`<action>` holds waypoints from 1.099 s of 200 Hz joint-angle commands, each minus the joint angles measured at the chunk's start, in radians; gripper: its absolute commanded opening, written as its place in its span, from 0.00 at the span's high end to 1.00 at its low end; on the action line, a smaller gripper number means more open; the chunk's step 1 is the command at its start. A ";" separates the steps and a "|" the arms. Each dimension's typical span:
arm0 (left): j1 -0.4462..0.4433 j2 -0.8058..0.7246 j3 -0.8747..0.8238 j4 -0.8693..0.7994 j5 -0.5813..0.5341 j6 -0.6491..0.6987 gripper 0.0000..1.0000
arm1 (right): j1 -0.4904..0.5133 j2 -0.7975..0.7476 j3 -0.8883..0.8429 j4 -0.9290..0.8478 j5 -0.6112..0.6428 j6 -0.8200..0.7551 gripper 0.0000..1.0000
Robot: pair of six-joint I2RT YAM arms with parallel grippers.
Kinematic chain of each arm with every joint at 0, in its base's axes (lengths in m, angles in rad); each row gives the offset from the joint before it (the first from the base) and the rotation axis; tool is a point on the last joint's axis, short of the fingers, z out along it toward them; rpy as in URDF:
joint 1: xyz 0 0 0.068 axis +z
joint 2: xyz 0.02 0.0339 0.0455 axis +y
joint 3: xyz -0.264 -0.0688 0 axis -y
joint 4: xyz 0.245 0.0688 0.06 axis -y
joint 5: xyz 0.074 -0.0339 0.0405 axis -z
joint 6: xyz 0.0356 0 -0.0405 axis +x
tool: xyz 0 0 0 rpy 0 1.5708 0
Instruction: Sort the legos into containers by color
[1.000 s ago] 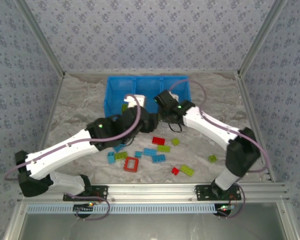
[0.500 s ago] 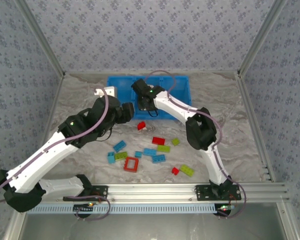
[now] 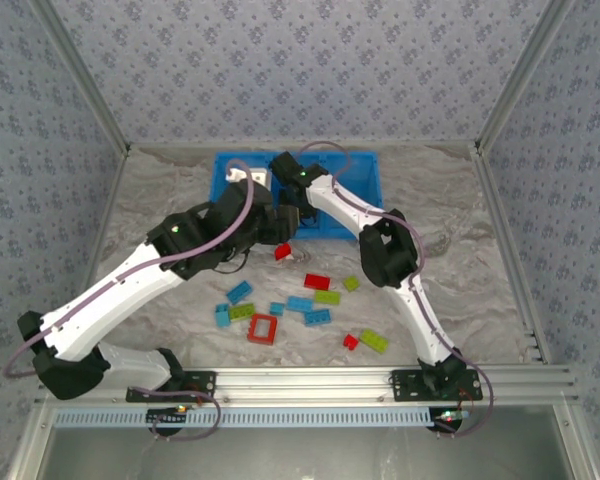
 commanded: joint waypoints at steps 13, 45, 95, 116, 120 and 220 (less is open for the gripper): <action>-0.013 0.006 0.017 -0.013 -0.010 0.007 0.20 | -0.009 0.039 0.046 -0.058 -0.037 -0.014 0.58; -0.017 -0.027 -0.020 -0.021 -0.034 -0.010 0.20 | 0.003 -0.008 0.049 -0.059 -0.004 -0.026 0.40; -0.017 -0.088 -0.070 -0.065 -0.085 -0.062 0.20 | 0.028 -0.175 0.050 -0.051 0.091 -0.060 0.41; -0.016 -0.111 -0.087 -0.107 -0.103 -0.098 0.20 | 0.042 -0.270 0.034 -0.047 0.171 -0.074 0.41; -0.016 -0.116 -0.091 -0.114 -0.106 -0.103 0.20 | 0.043 -0.288 0.027 -0.043 0.185 -0.077 0.40; -0.011 -0.270 -0.267 -0.218 -0.093 -0.210 0.20 | 0.230 -1.080 -0.806 0.401 0.287 -0.236 0.39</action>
